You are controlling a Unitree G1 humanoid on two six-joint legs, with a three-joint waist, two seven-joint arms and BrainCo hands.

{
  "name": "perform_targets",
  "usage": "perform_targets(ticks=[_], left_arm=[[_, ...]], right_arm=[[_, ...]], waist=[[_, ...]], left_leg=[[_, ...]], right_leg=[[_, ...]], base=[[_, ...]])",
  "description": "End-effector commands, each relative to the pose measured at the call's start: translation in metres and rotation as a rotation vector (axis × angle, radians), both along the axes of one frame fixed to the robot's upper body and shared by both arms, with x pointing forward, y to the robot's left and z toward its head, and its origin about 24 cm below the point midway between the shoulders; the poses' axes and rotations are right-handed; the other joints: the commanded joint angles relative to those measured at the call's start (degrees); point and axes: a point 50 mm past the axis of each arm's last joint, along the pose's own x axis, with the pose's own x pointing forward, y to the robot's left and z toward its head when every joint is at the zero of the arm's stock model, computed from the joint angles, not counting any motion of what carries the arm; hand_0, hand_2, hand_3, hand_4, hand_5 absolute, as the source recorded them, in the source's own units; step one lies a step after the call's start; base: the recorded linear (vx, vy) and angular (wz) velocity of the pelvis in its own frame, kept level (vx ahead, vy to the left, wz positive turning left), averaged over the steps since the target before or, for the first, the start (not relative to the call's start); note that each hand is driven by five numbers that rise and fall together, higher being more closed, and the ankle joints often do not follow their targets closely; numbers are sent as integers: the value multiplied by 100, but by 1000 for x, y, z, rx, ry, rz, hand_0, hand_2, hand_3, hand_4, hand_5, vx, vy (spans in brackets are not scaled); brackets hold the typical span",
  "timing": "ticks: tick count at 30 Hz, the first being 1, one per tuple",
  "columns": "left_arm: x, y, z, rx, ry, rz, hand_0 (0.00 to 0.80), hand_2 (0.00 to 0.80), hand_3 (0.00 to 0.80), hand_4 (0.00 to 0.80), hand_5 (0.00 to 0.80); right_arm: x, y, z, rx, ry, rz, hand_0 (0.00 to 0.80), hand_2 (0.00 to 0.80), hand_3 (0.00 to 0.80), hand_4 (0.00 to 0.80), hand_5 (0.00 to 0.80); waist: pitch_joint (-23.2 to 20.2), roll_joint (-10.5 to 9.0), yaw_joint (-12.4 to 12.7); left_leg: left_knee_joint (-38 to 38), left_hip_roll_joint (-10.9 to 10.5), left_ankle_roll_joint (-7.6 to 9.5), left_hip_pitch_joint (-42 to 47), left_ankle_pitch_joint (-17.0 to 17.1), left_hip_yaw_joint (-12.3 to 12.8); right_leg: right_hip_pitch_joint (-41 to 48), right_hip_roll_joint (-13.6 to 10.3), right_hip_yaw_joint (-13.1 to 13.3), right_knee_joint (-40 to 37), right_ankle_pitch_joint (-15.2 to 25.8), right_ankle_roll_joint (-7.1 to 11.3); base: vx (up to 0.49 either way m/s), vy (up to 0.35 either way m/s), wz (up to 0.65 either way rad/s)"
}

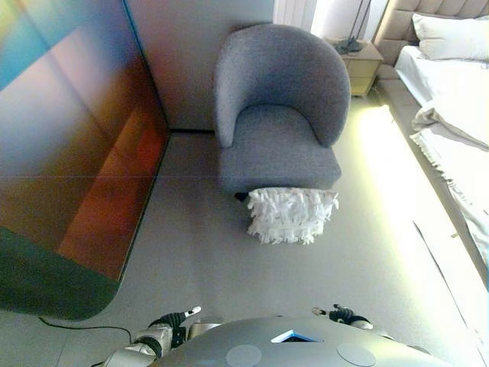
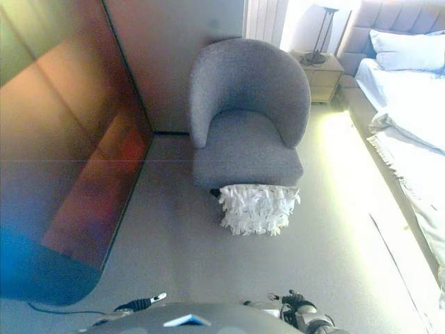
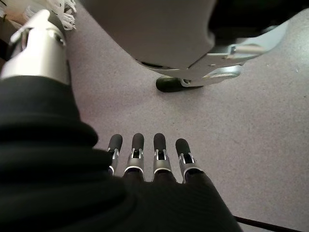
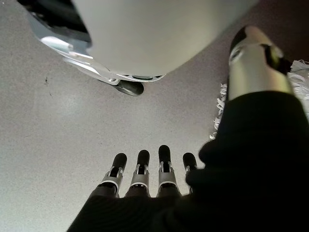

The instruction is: Pick up the cushion and take it to the sofa

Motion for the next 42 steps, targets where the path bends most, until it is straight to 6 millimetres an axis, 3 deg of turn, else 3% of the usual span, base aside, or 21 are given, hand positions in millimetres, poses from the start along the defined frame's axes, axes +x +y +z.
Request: perform_targets(ticks=[1,22,31,34,35,36,38,42], left_arm=[[21,0,2,19,-24,-21,0,0,0,0,0],[17,-3,1,7,-14,4,0,0,0,0,0],[21,-1,2,24,-38,37,0,0,0,0,0],[32,0,4,24,-98,44,0,0,0,0,0],[34,0,5,20,-108,43,0,0,0,0,0],[37,-2,5,6,-130,58,0,0,0,0,0],[39,-6,4,-32,-156,103,0,0,0,0,0],[34,-7,3,-38,-174,136,0,0,0,0,0]], right_arm=[[24,0,3,-26,-25,36,0,0,0,0,0],[24,3,2,-20,-43,23,0,0,0,0,0],[28,3,3,-25,-50,7,0,0,0,0,0],[37,-1,6,-20,-70,27,0,0,0,0,0],[39,-1,6,-20,-73,30,0,0,0,0,0],[44,-4,8,-26,-81,38,0,0,0,0,0],[49,-8,10,-36,-84,28,0,0,0,0,0],[48,-13,11,-45,-84,-22,0,0,0,0,0]], waist=[[139,-199,26],[180,-231,28],[216,-266,19],[425,-438,61],[438,-468,66],[589,-509,111],[726,-498,143],[840,-381,280]], left_leg=[[32,-78,213,63,-421,77],[32,-76,222,70,-441,37],[95,-40,254,160,-428,41],[1669,-140,301,-415,-855,-44],[1835,-159,306,-558,-881,-70],[2765,-121,279,-924,-802,-155],[3516,-122,261,-1292,-625,-213],[2993,-171,191,-1436,-235,-451]], right_leg=[[-34,-490,-3,12,138,573],[-31,-410,35,12,118,535],[-55,-232,113,171,-31,382],[-229,-314,120,502,-118,194],[-290,-336,122,546,-127,162],[-343,-341,133,680,-171,35],[-414,-314,200,832,-202,-93],[-257,-183,304,979,-406,-59]], base=[[0,0,0],[1,-8,0],[5,-92,1],[-72,-164,0],[-113,-169,-1],[-96,-139,-9],[-57,-134,-27],[111,-40,-60]])
